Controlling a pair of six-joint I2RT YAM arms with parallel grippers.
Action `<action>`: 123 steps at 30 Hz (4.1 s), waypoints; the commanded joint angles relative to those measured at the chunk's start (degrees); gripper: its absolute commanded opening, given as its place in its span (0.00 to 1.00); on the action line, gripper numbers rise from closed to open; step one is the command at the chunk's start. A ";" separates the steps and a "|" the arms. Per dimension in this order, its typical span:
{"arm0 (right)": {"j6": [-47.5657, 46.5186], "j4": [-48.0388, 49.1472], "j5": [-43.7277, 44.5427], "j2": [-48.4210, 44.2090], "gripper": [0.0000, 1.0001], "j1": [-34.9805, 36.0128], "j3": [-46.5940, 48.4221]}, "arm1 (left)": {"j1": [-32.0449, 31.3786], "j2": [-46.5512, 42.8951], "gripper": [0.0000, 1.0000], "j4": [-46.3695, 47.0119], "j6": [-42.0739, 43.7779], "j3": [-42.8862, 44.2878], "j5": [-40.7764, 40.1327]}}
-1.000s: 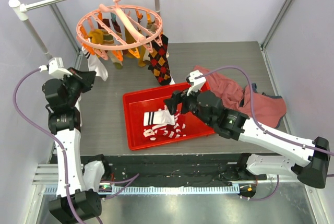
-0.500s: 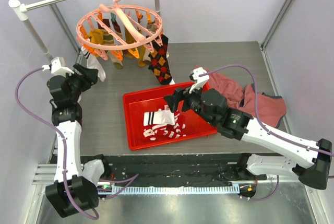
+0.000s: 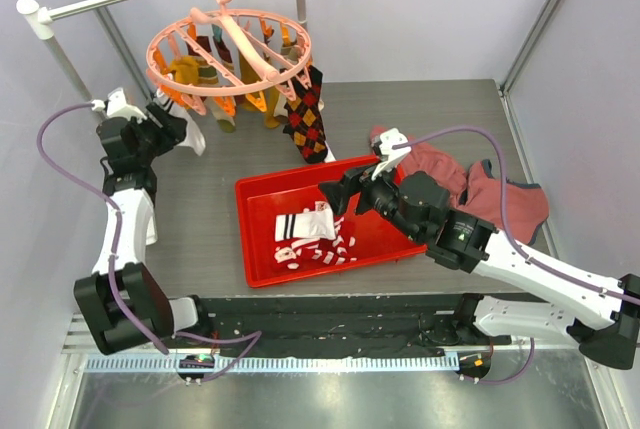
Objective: Remove the socks clipped to the hanger
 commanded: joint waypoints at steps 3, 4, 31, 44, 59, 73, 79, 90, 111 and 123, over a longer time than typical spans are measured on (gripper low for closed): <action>-2.79 5.41 -1.25 -0.10 0.82 -0.14 -1.64 | -0.78 2.48 0.24 4.11 1.00 3.94 1.27; -2.71 5.94 -1.60 0.07 0.82 -0.14 -1.91 | -1.21 1.26 0.11 4.73 0.82 3.06 0.22; -20.81 33.01 -5.63 39.07 0.85 3.90 20.75 | -10.71 -22.39 0.00 -14.86 -19.05 -3.72 5.75; -20.99 34.16 -8.03 51.74 0.85 4.61 31.65 | -10.71 -25.20 0.00 -20.05 -20.45 -1.61 8.04; -17.39 38.91 -3.89 55.00 0.01 4.34 33.15 | -10.62 -24.77 0.44 -30.95 -15.53 8.67 -6.80; -9.48 39.87 -9.60 54.21 0.01 1.71 31.92 | 4.04 -16.68 0.59 -13.83 -21.14 13.77 9.87; -7.37 40.05 -13.55 54.21 0.01 1.18 31.66 | 6.69 -12.91 0.61 -2.23 -22.47 12.11 16.20; -6.84 39.87 -14.26 54.21 0.01 1.00 32.27 | 6.78 -7.45 0.57 12.29 -24.76 8.15 22.19; -5.08 39.35 -14.96 54.57 0.01 0.92 32.89 | 6.78 -12.02 0.56 8.25 -22.65 4.45 19.82; -4.73 39.35 -16.10 53.86 0.01 0.91 32.98 | 6.78 -6.49 0.56 18.17 -27.13 4.37 23.24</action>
